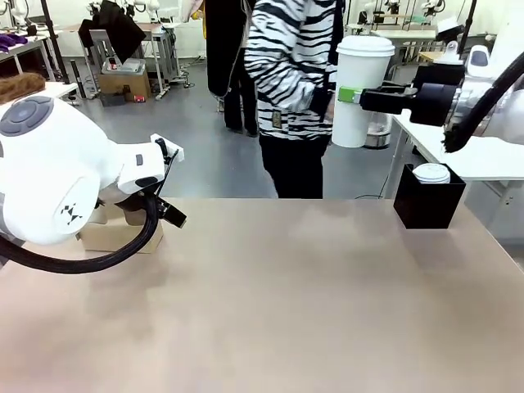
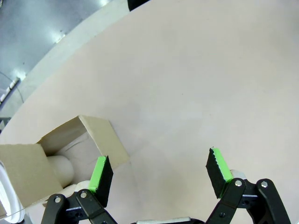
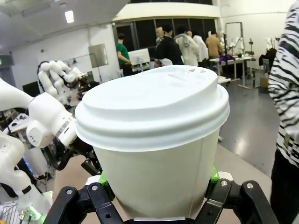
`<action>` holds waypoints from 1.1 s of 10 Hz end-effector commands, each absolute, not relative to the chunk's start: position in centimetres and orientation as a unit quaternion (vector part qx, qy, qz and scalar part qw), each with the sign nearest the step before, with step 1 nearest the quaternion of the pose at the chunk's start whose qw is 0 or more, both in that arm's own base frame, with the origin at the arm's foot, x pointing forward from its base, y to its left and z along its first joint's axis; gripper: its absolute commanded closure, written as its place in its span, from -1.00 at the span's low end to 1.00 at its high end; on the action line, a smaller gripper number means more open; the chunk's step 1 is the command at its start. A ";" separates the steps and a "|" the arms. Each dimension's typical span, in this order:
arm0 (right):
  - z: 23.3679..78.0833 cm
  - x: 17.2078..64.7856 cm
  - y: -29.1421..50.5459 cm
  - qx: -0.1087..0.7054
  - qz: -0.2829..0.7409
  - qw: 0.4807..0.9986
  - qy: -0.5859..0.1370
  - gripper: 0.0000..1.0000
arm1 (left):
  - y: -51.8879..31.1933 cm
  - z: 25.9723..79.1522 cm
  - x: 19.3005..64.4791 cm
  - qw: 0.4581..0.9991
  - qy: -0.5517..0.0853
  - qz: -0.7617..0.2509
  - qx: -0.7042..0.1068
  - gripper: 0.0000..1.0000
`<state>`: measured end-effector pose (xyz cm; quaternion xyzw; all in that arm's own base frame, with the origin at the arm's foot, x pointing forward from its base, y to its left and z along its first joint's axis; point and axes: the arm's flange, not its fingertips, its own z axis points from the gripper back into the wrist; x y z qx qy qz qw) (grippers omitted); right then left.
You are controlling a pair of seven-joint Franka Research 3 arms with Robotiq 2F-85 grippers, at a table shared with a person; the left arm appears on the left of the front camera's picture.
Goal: Pour a drink into a cup and package it in a carrier.
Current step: Position the Cup Carrier in the center of the table.
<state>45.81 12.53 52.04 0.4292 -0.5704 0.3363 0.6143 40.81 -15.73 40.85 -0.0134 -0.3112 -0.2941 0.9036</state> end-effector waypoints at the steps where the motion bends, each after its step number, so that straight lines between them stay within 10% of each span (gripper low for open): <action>1: 52.6 46.1 12.7 0.430 0.340 0.605 -0.578 -0.66 | -15.6 40.9 40.7 0.903 -0.312 -0.293 -0.014 -1.00; 4: 52.6 46.1 12.7 0.430 0.340 0.605 -0.578 -0.66 | -15.7 40.8 40.8 0.904 -0.311 -0.294 -0.013 -1.00; 11: 52.6 46.1 12.7 0.430 0.340 0.605 -0.578 -0.66 | -11.2 58.7 45.0 0.956 -0.224 -0.189 -0.013 -1.00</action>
